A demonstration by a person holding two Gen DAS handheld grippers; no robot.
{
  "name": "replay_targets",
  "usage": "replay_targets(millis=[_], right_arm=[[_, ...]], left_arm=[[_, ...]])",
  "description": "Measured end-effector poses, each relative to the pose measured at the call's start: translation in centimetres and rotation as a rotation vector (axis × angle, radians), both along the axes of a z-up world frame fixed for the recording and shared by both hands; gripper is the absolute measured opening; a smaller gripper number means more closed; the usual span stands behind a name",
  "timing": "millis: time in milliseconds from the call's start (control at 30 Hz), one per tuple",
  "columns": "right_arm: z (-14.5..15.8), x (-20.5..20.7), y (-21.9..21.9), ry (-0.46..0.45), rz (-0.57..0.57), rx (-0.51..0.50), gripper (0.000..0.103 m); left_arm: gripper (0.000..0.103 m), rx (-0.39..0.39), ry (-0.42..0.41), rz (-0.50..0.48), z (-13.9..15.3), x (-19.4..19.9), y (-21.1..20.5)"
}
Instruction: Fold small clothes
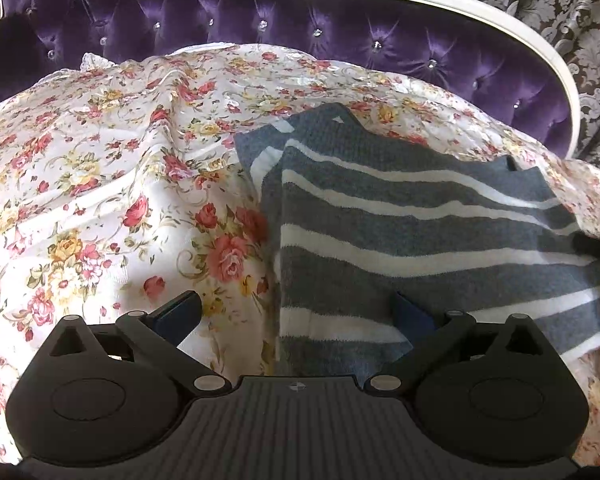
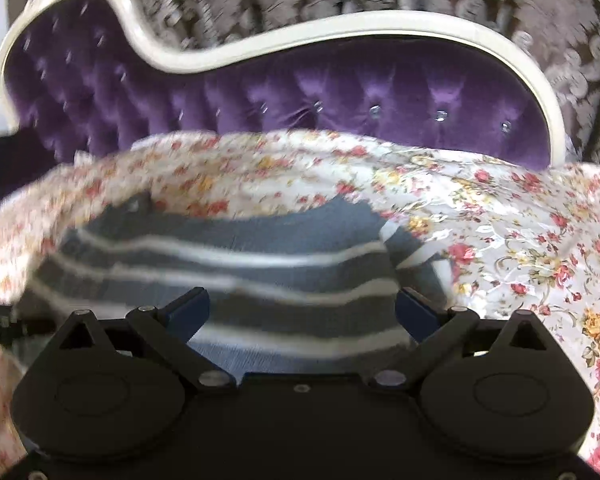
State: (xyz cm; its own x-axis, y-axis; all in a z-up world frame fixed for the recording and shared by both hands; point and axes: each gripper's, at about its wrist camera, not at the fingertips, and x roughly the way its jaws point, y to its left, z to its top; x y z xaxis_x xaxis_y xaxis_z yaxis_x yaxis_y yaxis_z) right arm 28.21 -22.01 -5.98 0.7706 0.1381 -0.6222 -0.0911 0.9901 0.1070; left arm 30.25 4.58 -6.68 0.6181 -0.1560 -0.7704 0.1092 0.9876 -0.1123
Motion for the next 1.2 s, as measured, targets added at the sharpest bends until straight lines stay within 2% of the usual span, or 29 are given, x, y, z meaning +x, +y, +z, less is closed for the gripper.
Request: replay_targets(millis=[167, 267, 367, 500, 667, 733, 833, 1033, 1200], right_arm=[[-2.3, -0.7, 1.5, 0.038, 0.041, -0.141, 0.102], [-2.5, -1.1, 1.0, 0.021, 0.047, -0.116, 0.102], [-2.0, -0.9, -0.5, 0.019, 0.04, -0.009, 0.102], [-1.6, -0.7, -4.1, 0.018, -0.041, 0.201, 0.102], [-1.9, -0.8, -8.5, 0.04, -0.153, 0.374, 0.102], [-2.5, -0.8, -10.2, 0.072, -0.154, 0.474, 0.102], [-4.3, -0.3, -12.2, 0.132, -0.144, 0.679, 0.103], [-5.1, 0.0, -12.7, 0.153, -0.071, 0.804, 0.103], [-5.1, 1.2, -11.3, 0.165, 0.018, 0.792, 0.103]], left_arm=[[0.103, -0.015, 0.009, 0.018, 0.1, -0.1, 0.1], [0.103, -0.021, 0.014, 0.035, 0.1, -0.1, 0.0], [0.103, -0.023, 0.016, 0.045, 0.1, -0.1, 0.0], [0.103, -0.033, 0.024, 0.055, 0.1, 0.0, 0.1], [0.103, -0.042, 0.03, 0.062, 0.2, 0.1, 0.2], [0.103, -0.043, 0.028, 0.063, 0.2, 0.1, 0.2], [0.103, -0.042, 0.027, 0.066, 0.2, 0.1, 0.2], [0.103, -0.041, 0.026, 0.064, 0.1, 0.1, 0.2], [0.103, -0.03, 0.015, 0.068, 0.1, -0.1, 0.0]])
